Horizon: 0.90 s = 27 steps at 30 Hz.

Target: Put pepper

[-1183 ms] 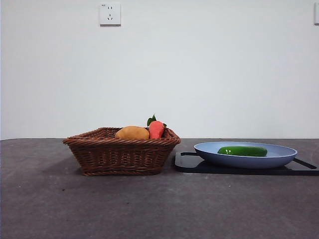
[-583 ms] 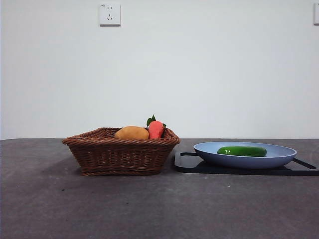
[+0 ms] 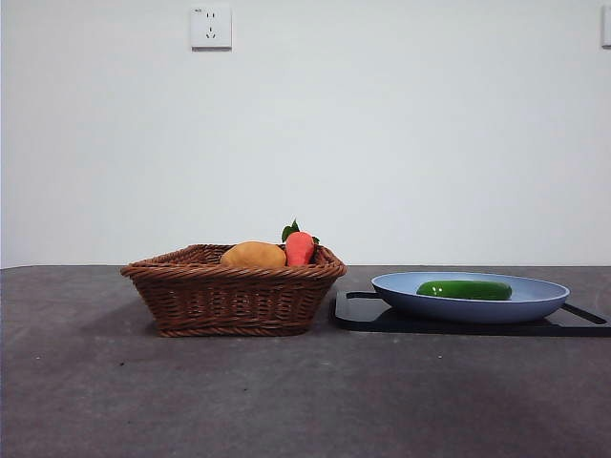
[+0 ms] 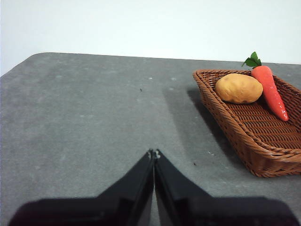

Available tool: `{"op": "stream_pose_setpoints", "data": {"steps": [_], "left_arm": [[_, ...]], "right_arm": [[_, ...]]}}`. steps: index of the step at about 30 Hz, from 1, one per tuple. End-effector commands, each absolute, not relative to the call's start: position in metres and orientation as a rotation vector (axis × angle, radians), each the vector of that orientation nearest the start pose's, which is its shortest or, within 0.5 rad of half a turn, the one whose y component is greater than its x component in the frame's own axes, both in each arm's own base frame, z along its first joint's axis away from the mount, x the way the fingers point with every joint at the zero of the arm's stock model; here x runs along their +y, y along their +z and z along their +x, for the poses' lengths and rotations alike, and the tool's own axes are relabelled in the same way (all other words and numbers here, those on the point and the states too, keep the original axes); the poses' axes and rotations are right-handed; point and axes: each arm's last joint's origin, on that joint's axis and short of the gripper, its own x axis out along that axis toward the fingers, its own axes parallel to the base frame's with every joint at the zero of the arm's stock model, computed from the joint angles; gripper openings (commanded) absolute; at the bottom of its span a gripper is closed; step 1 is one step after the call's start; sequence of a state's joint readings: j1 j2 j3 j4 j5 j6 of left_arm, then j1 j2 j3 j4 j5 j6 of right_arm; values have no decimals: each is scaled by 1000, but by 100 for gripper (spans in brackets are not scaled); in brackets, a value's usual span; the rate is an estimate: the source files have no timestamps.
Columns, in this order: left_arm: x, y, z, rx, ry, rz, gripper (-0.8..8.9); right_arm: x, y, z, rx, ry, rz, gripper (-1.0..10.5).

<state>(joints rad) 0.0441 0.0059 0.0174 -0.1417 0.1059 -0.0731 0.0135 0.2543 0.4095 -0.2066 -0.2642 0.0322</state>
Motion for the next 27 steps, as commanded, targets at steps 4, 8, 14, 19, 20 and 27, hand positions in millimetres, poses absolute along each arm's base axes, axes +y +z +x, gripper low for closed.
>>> {"op": "stream_pose_setpoints", "data": {"steps": [4,8,14,19,20,27], "left_arm": [[1,153,96,128,-56,-92,8],[1,153,96,128,-55,-92,8],[1,153,96,128,-55,-92,8],[1,153,96,128,-56,-92,8],[1,153,96,128,-56,-92,8],[1,153,96,128,-56,-92,8]], "right_arm": [[6,215,93,25,142,123,11],[8,189,94,30,133,126,11],[9,166,96,69,141,142,11],[9,158,96,85,140,142,11],[9,157,96,95,139,141,11],[9,150,95,176,133,151,11]]}}
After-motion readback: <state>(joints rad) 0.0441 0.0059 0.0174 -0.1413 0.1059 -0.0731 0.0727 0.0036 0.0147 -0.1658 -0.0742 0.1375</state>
